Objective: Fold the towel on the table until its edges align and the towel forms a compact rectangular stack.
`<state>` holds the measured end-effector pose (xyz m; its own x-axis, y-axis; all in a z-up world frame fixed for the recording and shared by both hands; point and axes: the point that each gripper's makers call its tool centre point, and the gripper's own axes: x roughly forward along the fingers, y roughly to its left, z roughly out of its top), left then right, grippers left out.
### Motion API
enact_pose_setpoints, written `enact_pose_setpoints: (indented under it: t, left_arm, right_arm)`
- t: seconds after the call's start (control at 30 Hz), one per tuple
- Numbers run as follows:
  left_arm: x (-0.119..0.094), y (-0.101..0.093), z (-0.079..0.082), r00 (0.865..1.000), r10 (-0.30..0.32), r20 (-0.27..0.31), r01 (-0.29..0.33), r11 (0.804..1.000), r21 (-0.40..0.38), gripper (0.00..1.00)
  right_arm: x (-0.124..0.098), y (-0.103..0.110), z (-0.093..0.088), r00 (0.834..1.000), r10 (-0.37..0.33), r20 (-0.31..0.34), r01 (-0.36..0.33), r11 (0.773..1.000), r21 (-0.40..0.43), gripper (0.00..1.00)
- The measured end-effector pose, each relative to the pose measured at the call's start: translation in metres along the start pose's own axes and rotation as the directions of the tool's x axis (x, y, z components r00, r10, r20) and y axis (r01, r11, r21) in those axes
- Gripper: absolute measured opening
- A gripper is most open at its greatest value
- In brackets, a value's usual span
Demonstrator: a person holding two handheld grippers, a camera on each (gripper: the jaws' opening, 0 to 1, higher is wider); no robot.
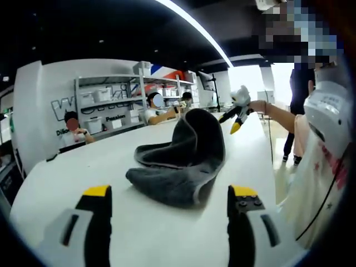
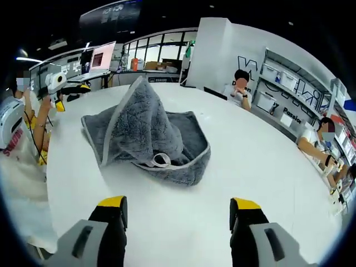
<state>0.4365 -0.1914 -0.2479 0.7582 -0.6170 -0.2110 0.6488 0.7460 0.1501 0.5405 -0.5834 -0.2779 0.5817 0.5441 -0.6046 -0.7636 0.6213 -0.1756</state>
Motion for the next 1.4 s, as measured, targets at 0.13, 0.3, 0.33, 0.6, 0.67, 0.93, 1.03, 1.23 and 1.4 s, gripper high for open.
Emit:
enact_pose_setpoints:
  t: [0.13, 0.3, 0.33, 0.6, 0.67, 0.93, 1.03, 1.23, 1.4]
  left_arm:
    - [0.001, 0.0, -0.002, 1.0, -0.004, -0.005, 0.004, 1.0, -0.003, 0.9]
    - [0.001, 0.001, -0.003, 1.0, -0.004, -0.008, 0.004, 1.0, -0.006, 0.9]
    - [0.001, 0.001, -0.002, 1.0, -0.004, -0.008, 0.004, 1.0, -0.006, 0.9]
    - [0.003, -0.001, -0.002, 1.0, -0.008, -0.008, 0.008, 1.0, -0.006, 0.9]
    - [0.004, -0.002, -0.002, 1.0, -0.011, -0.009, 0.011, 1.0, -0.006, 0.9]
    - [0.004, -0.004, 0.0, 1.0, -0.017, -0.009, 0.017, 1.0, 0.002, 0.9]
    - [0.005, -0.004, 0.0, 1.0, -0.02, -0.01, 0.02, 1.0, 0.003, 0.9]
    - [0.007, -0.004, -0.002, 1.0, -0.022, -0.013, 0.022, 1.0, 0.002, 0.9]
    - [0.007, -0.004, -0.003, 1.0, -0.022, -0.014, 0.022, 1.0, 0.0, 0.9]
  right_arm:
    - [-0.006, 0.002, -0.002, 1.0, -0.003, 0.005, 0.003, 1.0, 0.0, 0.83]
    - [-0.014, 0.002, -0.004, 1.0, -0.014, 0.021, 0.014, 1.0, 0.014, 0.87]
    - [-0.016, 0.002, -0.005, 1.0, -0.015, 0.022, 0.015, 1.0, 0.017, 0.88]
    - [-0.028, 0.001, -0.016, 0.999, -0.031, 0.024, 0.03, 0.999, 0.045, 0.92]
    - [-0.032, 0.002, -0.018, 0.999, -0.034, 0.026, 0.032, 0.998, 0.051, 0.93]
    - [-0.042, 0.004, -0.029, 0.999, -0.045, 0.018, 0.044, 0.997, 0.056, 0.99]
    - [-0.044, 0.002, -0.031, 0.998, -0.057, 0.024, 0.056, 0.997, 0.062, 0.99]
    - [-0.048, 0.001, -0.034, 0.998, -0.066, 0.022, 0.065, 0.996, 0.059, 1.0]
    - [-0.052, 0.002, -0.035, 0.997, -0.07, 0.02, 0.069, 0.996, 0.053, 1.0]
